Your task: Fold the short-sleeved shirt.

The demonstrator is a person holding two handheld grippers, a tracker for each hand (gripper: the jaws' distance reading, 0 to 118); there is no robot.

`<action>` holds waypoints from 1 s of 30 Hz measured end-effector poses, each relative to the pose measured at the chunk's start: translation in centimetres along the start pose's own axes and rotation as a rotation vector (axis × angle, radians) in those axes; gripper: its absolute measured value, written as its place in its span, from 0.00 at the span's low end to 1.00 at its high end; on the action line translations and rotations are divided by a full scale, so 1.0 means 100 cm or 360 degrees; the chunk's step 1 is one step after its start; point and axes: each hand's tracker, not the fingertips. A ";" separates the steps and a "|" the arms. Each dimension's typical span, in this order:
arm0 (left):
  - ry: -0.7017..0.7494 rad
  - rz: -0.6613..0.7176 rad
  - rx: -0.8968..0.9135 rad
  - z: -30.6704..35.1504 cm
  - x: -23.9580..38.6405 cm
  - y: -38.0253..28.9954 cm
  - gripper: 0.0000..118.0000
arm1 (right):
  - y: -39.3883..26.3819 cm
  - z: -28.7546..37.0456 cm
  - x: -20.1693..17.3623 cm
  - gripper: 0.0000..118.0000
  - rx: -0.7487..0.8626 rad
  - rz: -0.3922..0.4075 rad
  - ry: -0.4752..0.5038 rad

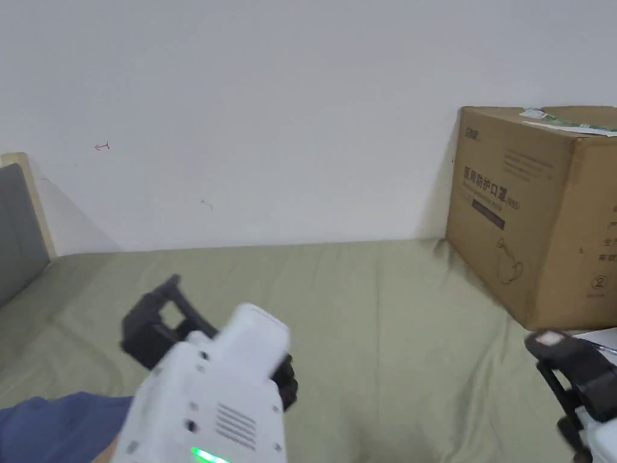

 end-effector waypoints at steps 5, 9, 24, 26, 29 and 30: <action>0.0040 0.1242 0.0056 0.002 -0.051 -0.046 1.00 | -0.040 0.013 -0.074 1.00 0.0320 0.1806 0.0002; 0.0300 0.0861 0.0056 0.004 -0.037 -0.048 1.00 | -0.066 0.011 -0.074 1.00 0.0215 0.1732 -0.0031; 0.0084 0.0785 0.0080 0.014 -0.022 -0.044 1.00 | -0.057 0.008 -0.065 1.00 0.0111 0.1441 -0.0039; 0.0071 0.0803 0.0060 0.012 -0.023 -0.043 1.00 | -0.056 0.008 -0.065 1.00 0.0116 0.1444 -0.0047; 0.0074 0.0796 0.0052 0.013 -0.023 -0.043 1.00 | -0.054 0.007 -0.064 1.00 0.0118 0.1435 -0.0082; 0.0076 0.0780 0.0055 0.014 -0.023 -0.042 1.00 | -0.053 0.008 -0.064 1.00 0.0116 0.1425 -0.0085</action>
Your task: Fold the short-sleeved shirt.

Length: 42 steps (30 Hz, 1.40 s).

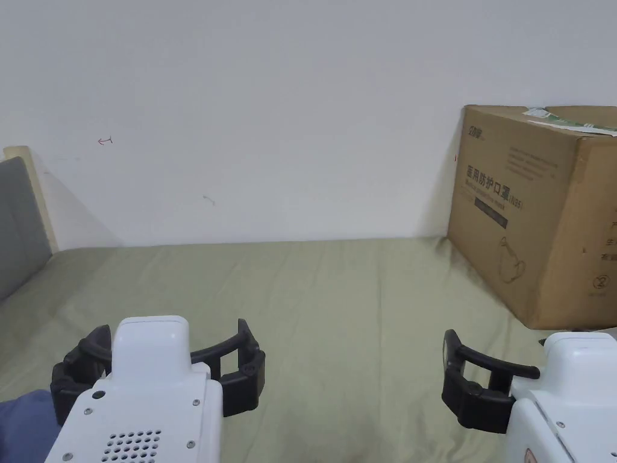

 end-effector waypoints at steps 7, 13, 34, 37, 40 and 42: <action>-0.0017 -0.0033 0.0030 0.007 0.004 0.004 1.00 | 0.001 -0.001 0.006 1.00 -0.0005 -0.0051 -0.0018; -0.0026 -0.0047 0.0021 0.005 0.005 0.006 1.00 | 0.003 -0.001 0.006 1.00 -0.0002 -0.0009 -0.0035; -0.0110 -0.0054 -0.0010 0.008 0.006 0.006 0.00 | 0.002 0.006 0.002 0.00 -0.0041 0.0034 0.0148; -0.0087 -0.0064 -0.0005 0.006 0.010 0.005 0.00 | 0.001 0.007 -0.001 0.00 -0.0028 0.0088 0.0126; -0.0082 -0.0048 -0.0005 0.008 0.007 0.006 0.00 | 0.003 0.007 -0.002 0.00 -0.0029 0.0092 0.0124; -0.0069 -0.0038 -0.0015 0.007 0.004 0.008 0.00 | 0.003 0.007 -0.003 0.00 -0.0033 0.0087 0.0130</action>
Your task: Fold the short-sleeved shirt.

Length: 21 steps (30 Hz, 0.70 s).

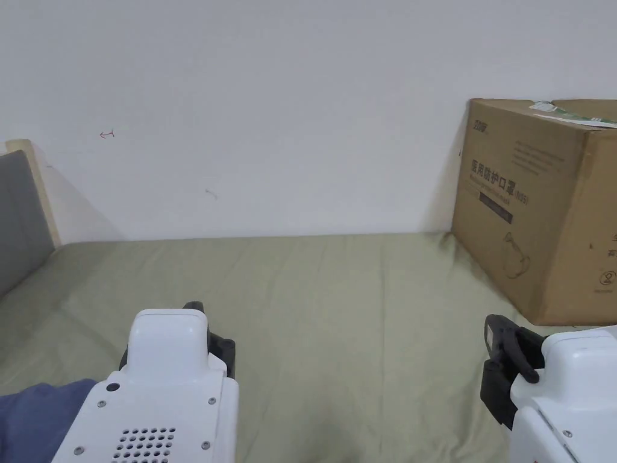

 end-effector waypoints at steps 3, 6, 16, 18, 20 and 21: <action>0.0072 -0.0004 -0.0035 0.008 -0.022 0.002 0.00 | 0.003 -0.005 -0.015 0.00 0.0005 -0.0023 0.0039; 0.0222 0.0006 -0.0037 0.032 -0.070 -0.003 0.00 | 0.004 -0.017 -0.052 0.00 0.0001 -0.0051 0.0258; 0.0747 -0.0125 -0.0068 0.100 -0.172 -0.021 0.00 | 0.008 -0.016 -0.188 0.00 0.0005 -0.0017 0.0838; 0.0743 -0.0121 -0.0074 0.100 -0.174 -0.021 0.00 | 0.010 -0.016 -0.194 0.00 0.0014 0.0026 0.0852; 0.0719 -0.0115 -0.0109 0.092 -0.174 -0.022 0.00 | 0.013 -0.018 -0.193 0.00 0.0022 0.0024 0.0834; 0.0670 -0.0074 -0.0134 0.085 -0.176 -0.021 0.00 | 0.014 -0.021 -0.188 0.00 0.0021 -0.0001 0.0831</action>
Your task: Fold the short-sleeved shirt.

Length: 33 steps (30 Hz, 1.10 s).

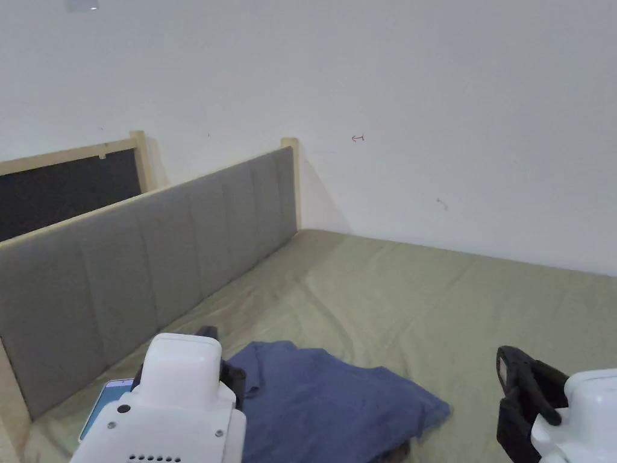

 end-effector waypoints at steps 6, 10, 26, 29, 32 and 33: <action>-0.0260 0.0124 -0.0407 -0.113 0.001 0.009 0.00 | -0.009 -0.001 0.050 0.00 -0.0137 -0.0072 -0.0093; -0.0641 0.0010 -0.1041 -0.234 0.016 -0.028 0.00 | -0.023 -0.002 0.079 0.00 -0.0258 -0.0090 -0.0151; -0.0548 -0.0197 -0.1832 -0.397 0.074 -0.216 0.74 | -0.099 -0.041 0.138 0.00 -0.0599 -0.0400 -0.0277; -0.0591 -0.0135 -0.1738 -0.380 0.074 -0.198 0.28 | -0.109 -0.044 0.137 0.00 -0.0643 -0.0411 -0.0288; -0.0539 -0.0175 -0.1631 -0.367 0.072 -0.182 0.00 | -0.112 -0.043 0.136 0.00 -0.0666 -0.0475 -0.0281; -0.0541 -0.0160 -0.1627 -0.365 0.069 -0.177 0.00 | -0.112 -0.040 0.135 0.00 -0.0670 -0.0500 -0.0273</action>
